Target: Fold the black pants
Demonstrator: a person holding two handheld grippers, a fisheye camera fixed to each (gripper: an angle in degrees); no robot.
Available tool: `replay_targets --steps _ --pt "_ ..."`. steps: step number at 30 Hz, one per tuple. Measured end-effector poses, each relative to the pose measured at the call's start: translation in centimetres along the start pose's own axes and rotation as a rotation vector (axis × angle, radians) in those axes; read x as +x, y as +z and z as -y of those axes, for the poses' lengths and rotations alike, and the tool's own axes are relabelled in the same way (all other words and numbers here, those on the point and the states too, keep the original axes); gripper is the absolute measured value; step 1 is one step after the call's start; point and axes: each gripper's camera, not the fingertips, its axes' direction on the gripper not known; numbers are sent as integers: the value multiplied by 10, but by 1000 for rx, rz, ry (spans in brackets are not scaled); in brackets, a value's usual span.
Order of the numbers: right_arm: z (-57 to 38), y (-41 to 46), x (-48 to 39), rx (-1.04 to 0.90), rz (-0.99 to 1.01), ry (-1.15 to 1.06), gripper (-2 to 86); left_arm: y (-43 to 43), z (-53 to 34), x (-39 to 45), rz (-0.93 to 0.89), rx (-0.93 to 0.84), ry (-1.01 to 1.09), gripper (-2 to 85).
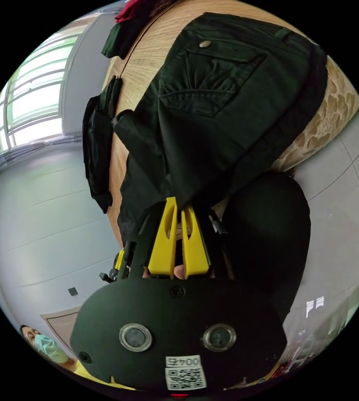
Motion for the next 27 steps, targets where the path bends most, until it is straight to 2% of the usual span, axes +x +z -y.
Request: replay_targets --steps 8,11,17,19,22,24,27 --pt "-32 -10 -31 10 -109 -76 -3 -7 -20 -4 -61 -71 -158 10" --pt "-48 -12 -60 56 -244 -175 -6 -17 -41 -18 -62 -55 -303 12" --pt "-72 27 -137 144 -482 -486 -7 -17 -90 -72 -262 59 -811 41" --pt "-72 70 -149 120 -652 -569 -7 -4 -96 -87 -329 73 -942 73" --pt "-73 131 -151 81 -898 -665 -7 14 -82 -100 -316 44 -954 110" --pt "-70 159 -147 27 -963 -667 -7 25 -70 -112 -292 25 -953 133" --pt "-58 190 -133 -97 -949 -622 -7 42 -48 -133 -236 -17 -932 166"
